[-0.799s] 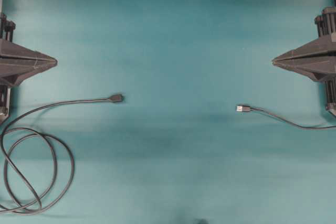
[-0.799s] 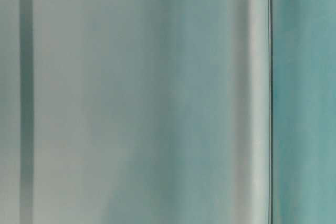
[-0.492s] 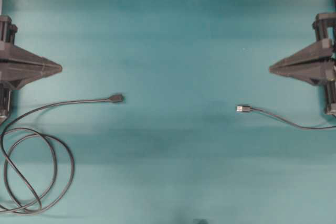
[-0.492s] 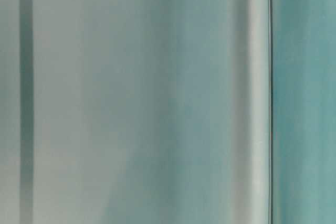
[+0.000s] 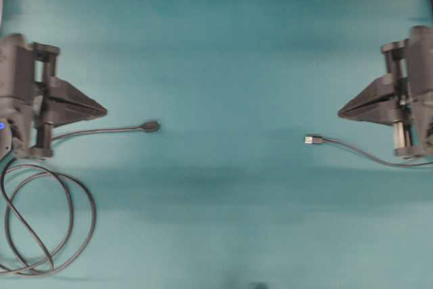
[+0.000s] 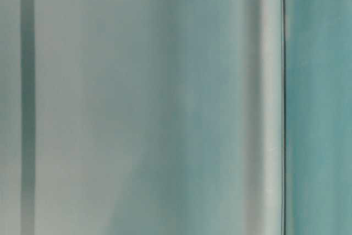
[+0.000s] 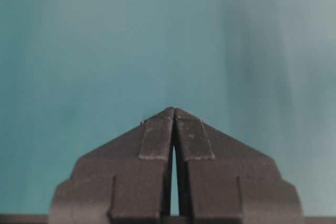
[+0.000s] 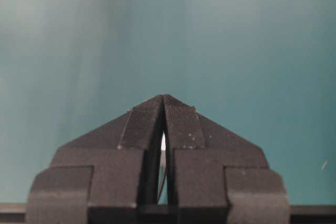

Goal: Insert the USB using both arms.
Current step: 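Lower both grippers over the USB cable ends, left over socket, right over plug, then close the right gripper on the male plug and left gripper on the socket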

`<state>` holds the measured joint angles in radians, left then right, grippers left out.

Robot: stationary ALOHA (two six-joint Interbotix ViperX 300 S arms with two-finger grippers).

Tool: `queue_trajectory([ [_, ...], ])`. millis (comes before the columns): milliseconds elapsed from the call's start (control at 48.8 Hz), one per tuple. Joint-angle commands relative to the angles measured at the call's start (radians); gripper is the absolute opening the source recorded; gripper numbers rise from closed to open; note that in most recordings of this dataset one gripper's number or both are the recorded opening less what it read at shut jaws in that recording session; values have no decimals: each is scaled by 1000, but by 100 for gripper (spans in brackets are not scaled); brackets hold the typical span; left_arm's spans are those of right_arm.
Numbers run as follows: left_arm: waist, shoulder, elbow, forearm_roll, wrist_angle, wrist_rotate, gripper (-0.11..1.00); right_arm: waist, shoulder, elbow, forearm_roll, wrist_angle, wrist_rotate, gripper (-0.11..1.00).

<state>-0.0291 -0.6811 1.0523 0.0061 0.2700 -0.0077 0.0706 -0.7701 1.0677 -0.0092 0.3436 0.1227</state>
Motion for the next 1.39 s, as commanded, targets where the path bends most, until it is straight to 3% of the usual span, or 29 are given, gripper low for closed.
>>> queue_trajectory([
  [0, -3, 48, -8, 3, -5, 20, 1, 3, 61, -21, -2, 14, 28, 0],
  [205, -3, 123, 11, 3, -21, 18, 4, 3, 187, -23, -2, 17, 75, 0],
  [369, -3, 179, 11, 2, -48, 18, 15, 5, 287, -26, -2, 17, 98, 0],
  [574, -3, 262, 12, 2, -123, 20, 59, 23, 431, -49, -2, 14, 144, 0],
  [676, -3, 298, 11, 3, -181, 20, 73, 44, 485, -67, -2, 5, 150, 0],
  [860, -3, 370, -3, 3, -232, 18, 74, 66, 560, -104, -2, 0, 186, 0],
  [1045, -3, 413, -25, 2, -236, 18, 75, 66, 594, -117, -2, 2, 290, 1],
  [1147, -3, 420, -26, 3, -244, 17, 75, 66, 594, -114, -2, 6, 311, 14],
  [1373, -3, 422, -26, 3, -270, 8, 75, 69, 594, -114, -17, 14, 295, 68],
])
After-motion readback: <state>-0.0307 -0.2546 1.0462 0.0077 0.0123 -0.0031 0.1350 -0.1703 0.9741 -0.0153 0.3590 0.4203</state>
